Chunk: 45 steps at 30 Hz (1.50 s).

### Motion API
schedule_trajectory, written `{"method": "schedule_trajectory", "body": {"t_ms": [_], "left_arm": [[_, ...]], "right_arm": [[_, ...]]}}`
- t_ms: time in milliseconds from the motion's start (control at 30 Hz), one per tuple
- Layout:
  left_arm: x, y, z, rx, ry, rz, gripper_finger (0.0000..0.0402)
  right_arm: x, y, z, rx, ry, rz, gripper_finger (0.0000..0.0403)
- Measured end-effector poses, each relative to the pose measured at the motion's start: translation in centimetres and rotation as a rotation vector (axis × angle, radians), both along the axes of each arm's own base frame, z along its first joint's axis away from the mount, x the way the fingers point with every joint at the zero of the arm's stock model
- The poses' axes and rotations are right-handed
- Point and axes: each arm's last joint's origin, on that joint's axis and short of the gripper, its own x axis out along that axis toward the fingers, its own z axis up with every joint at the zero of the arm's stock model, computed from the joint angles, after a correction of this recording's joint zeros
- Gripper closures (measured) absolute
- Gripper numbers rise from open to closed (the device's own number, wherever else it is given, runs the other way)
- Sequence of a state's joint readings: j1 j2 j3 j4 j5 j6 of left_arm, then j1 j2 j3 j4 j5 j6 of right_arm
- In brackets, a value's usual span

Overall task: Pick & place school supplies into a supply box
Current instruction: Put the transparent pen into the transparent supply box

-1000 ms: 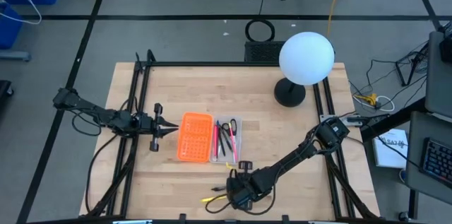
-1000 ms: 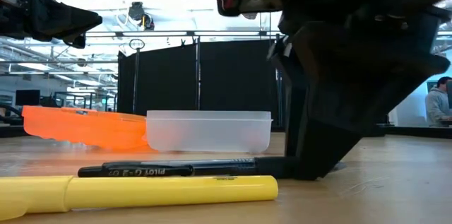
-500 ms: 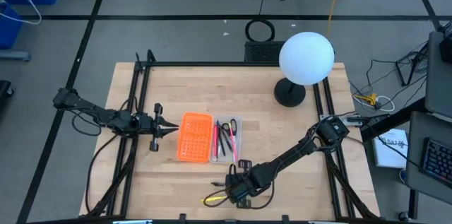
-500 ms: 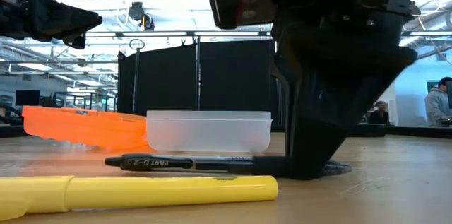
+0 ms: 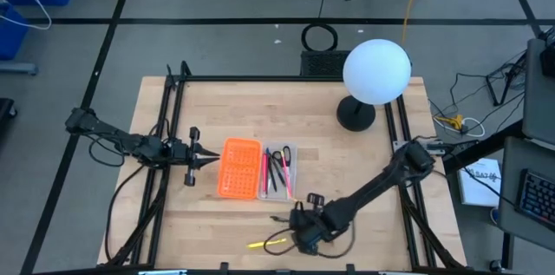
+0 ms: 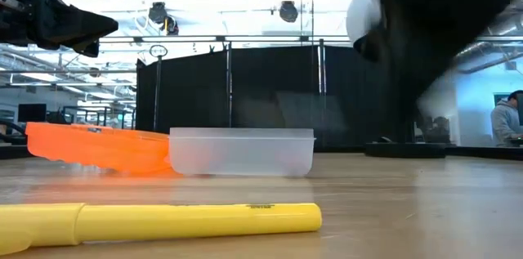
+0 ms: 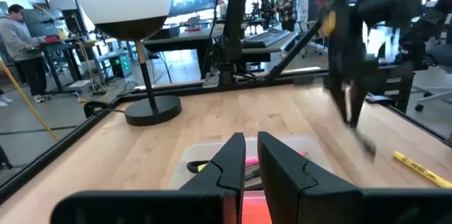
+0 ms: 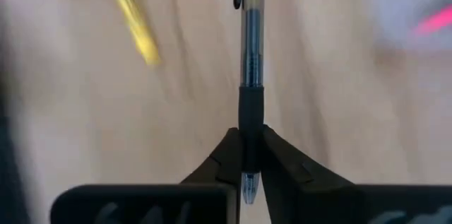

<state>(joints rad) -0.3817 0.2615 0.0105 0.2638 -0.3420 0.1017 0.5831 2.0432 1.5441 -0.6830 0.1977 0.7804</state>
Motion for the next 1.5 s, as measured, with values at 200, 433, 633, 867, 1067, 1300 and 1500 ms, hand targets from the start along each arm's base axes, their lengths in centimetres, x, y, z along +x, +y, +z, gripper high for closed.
{"method": "schedule_trajectory", "body": {"t_ms": [200,433,633,867,1067,1300,1500], "left_arm": [[0.0,0.0,0.0,-0.003,-0.001,0.000,0.0353],[0.0,0.0,0.1,0.007,-0.008,0.001,0.0353],[0.0,0.0,0.2,0.010,-0.024,0.001,0.0353],[0.0,0.0,0.2,0.026,-0.025,0.002,0.0353],[0.0,0.0,0.2,0.041,-0.026,0.002,0.0353],[0.0,0.0,0.2,0.043,-0.026,0.002,0.0353],[0.0,0.0,0.3,0.031,-0.028,0.001,0.0353]], "right_arm": [[0.2,-1.2,5.2,-0.018,-0.278,-0.190,0.0381],[1.9,-5.4,9.5,0.165,-0.545,-0.657,0.0381],[3.8,-8.9,8.4,0.300,-0.467,-0.794,0.0378],[5.8,-11.6,2.5,0.436,-0.355,-0.866,0.0382],[5.9,-12.9,0.2,0.500,-0.356,-0.896,0.0381],[5.6,-13.3,-0.3,0.507,-0.326,-0.920,0.0381],[4.8,-13.5,-0.8,0.442,-0.248,-0.951,0.0381]]}}
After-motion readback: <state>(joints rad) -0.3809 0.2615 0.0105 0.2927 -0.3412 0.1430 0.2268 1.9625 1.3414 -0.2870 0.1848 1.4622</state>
